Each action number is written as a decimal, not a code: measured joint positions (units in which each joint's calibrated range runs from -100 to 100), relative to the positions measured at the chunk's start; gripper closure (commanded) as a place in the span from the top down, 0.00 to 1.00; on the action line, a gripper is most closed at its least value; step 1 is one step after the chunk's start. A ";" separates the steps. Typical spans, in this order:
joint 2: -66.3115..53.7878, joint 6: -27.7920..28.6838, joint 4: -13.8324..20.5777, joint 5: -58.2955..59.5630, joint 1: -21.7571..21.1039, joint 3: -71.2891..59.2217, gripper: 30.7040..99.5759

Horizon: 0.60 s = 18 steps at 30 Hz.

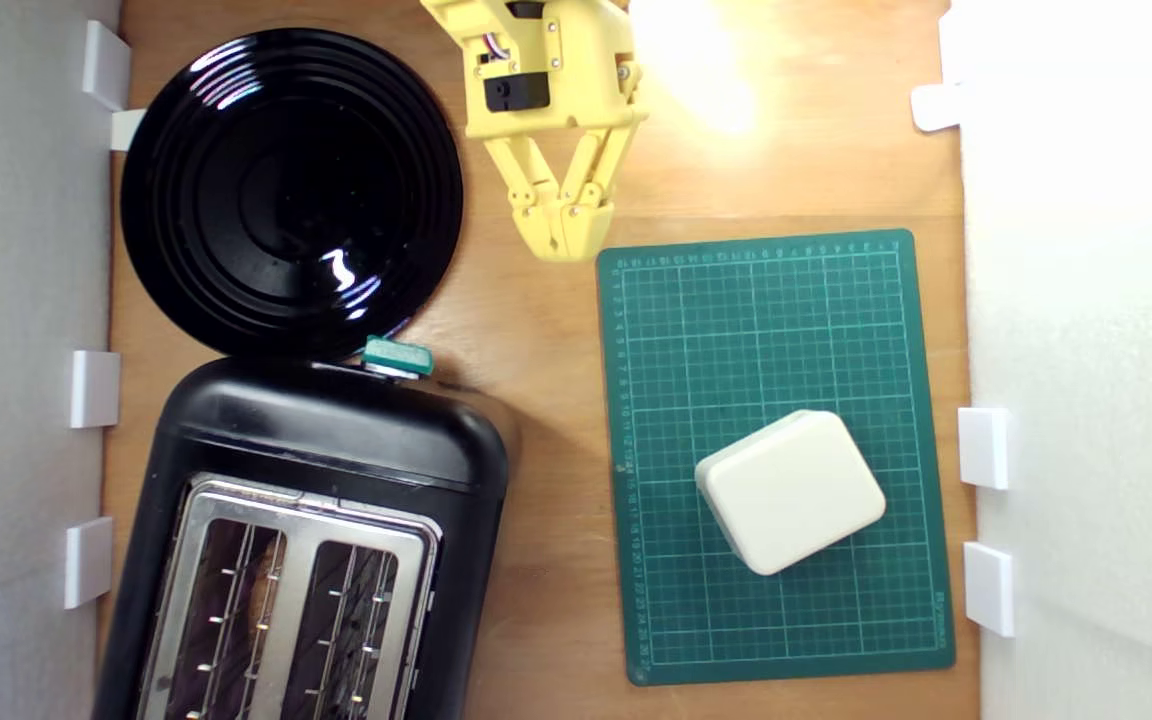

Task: Start toaster

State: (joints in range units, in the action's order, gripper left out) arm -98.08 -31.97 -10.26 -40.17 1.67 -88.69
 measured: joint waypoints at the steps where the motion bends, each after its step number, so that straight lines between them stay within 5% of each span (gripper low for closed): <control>1: -0.08 0.27 0.00 0.00 0.00 -0.56 0.01; 18: -0.50 0.48 0.87 0.00 0.00 -9.73 0.01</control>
State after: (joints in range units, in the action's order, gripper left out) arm -98.58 -31.48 -9.39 -40.17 1.67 -98.42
